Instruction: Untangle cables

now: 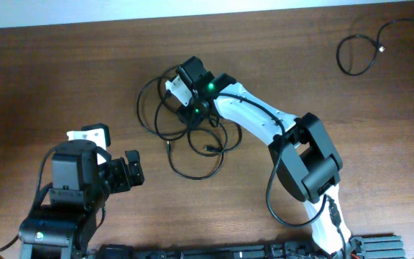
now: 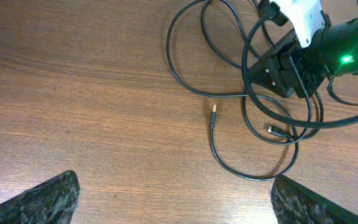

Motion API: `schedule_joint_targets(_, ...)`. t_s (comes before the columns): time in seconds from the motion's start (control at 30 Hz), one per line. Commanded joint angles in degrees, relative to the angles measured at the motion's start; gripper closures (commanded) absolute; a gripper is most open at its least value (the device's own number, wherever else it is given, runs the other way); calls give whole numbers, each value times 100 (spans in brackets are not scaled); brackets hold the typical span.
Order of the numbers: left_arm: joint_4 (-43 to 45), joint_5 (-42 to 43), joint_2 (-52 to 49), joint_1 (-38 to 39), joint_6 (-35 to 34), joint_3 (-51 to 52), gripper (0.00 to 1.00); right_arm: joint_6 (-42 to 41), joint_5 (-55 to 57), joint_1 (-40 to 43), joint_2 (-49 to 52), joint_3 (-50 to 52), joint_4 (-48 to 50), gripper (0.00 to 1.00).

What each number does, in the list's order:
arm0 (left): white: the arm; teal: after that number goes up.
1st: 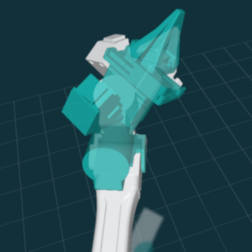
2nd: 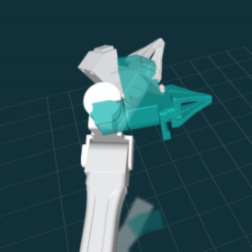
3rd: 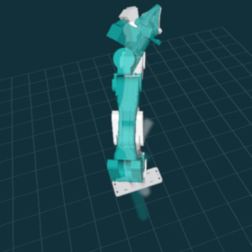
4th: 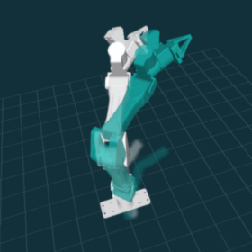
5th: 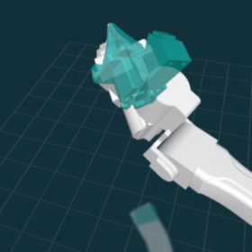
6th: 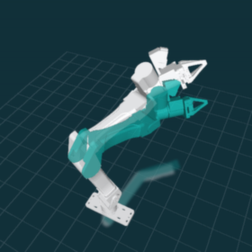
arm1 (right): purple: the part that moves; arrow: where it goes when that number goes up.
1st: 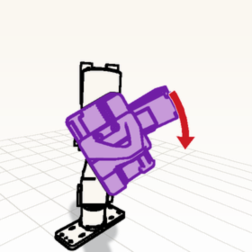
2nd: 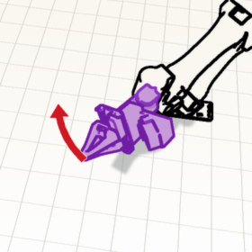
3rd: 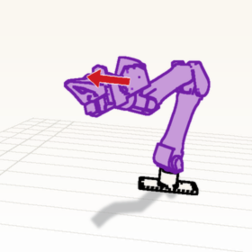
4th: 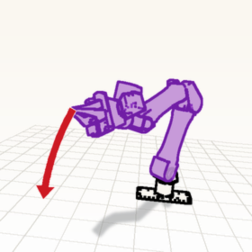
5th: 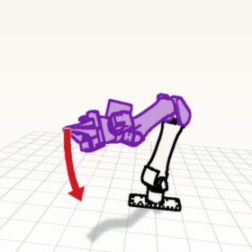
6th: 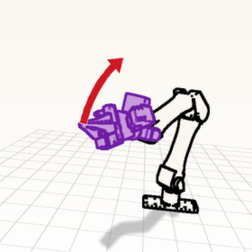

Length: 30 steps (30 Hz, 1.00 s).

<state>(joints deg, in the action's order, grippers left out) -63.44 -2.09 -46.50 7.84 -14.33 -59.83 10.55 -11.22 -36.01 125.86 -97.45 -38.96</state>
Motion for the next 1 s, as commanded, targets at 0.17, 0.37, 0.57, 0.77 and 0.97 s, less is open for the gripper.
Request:
schedule_joint_targets(0.17, 275, -85, -90, -17, 66, 24, 1, 13, 138, -31, 105, 55, -133, 59)
schedule_joint_targets(0.37, 273, -63, -723, -17, -164, 24, 1, 13, 229, -31, 153, 55, 153, 58)
schedule_joint_targets(0.57, 584, -33, -822, -17, -603, 24, 1, -4, 592, -26, 400, 35, 166, 96)
schedule_joint_targets(0.77, 1318, 503, -1952, -11, -1497, 98, 1, -4, -76, -31, -1589, -1316, -2498, 96)
schedule_joint_targets(0.97, 2892, 1565, -3519, -11, -1631, 98, 1, 9, -195, -31, -3694, -1316, -2380, 96)
